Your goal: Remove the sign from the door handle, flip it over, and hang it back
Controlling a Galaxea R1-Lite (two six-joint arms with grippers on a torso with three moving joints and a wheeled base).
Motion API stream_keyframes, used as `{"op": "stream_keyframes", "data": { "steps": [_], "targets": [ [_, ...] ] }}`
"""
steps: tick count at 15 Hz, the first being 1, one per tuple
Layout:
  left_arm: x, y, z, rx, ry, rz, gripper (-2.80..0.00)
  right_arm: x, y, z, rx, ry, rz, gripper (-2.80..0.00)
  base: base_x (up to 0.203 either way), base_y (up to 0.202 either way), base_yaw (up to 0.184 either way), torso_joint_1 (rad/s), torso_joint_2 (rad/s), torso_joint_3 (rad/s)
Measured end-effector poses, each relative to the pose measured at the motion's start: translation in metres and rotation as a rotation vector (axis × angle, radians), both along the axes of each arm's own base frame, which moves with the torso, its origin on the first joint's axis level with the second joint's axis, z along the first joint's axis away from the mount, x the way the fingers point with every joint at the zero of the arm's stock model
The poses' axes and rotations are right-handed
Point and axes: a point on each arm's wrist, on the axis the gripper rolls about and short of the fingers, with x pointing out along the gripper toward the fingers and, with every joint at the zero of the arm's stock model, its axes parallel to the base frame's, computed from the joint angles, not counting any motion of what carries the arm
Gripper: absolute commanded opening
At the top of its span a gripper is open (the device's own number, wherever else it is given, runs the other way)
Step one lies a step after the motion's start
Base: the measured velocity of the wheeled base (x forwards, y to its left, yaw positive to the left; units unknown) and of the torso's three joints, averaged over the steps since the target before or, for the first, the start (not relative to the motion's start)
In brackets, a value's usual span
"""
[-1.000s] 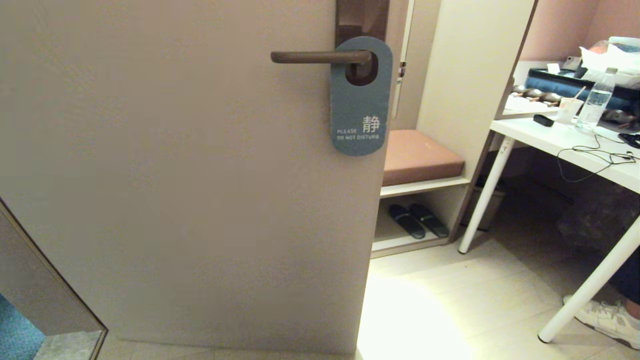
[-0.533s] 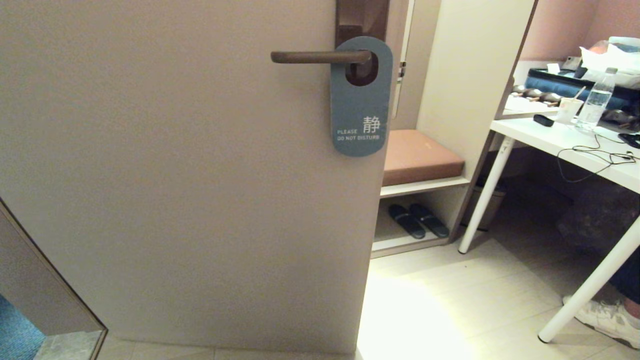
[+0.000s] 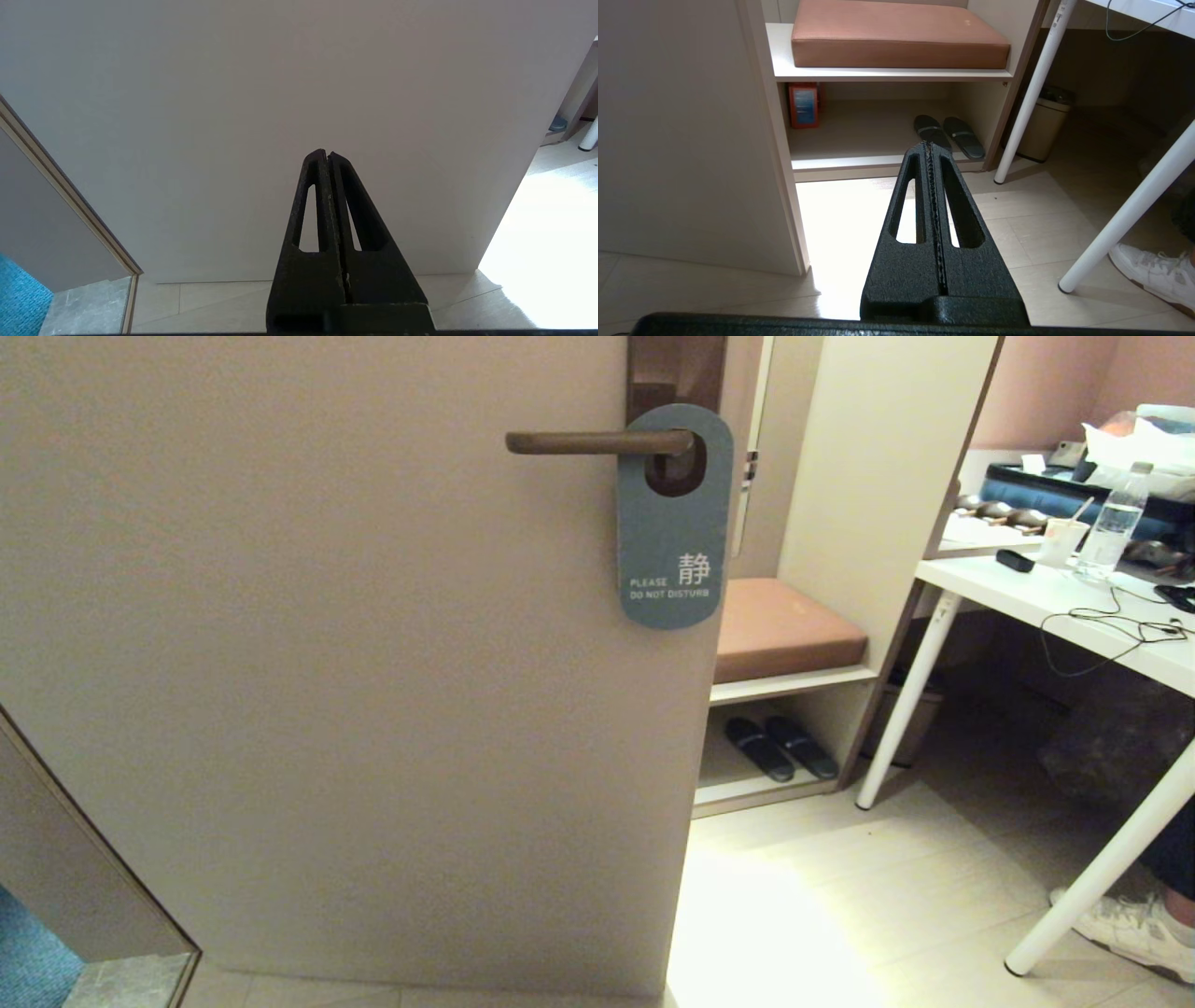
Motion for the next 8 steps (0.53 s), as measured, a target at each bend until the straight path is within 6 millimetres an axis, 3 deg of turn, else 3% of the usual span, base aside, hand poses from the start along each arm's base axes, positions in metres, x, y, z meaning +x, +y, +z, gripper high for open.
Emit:
{"op": "stream_keyframes", "data": {
  "steps": [8],
  "targets": [
    [0.0000,0.0000,0.0000,0.000,0.000,0.000,-2.80,0.0000,-0.0001,0.0000,0.009,0.000,-0.003,-2.80,0.000,0.000,0.000,0.000,0.00,0.000]
  ]
}}
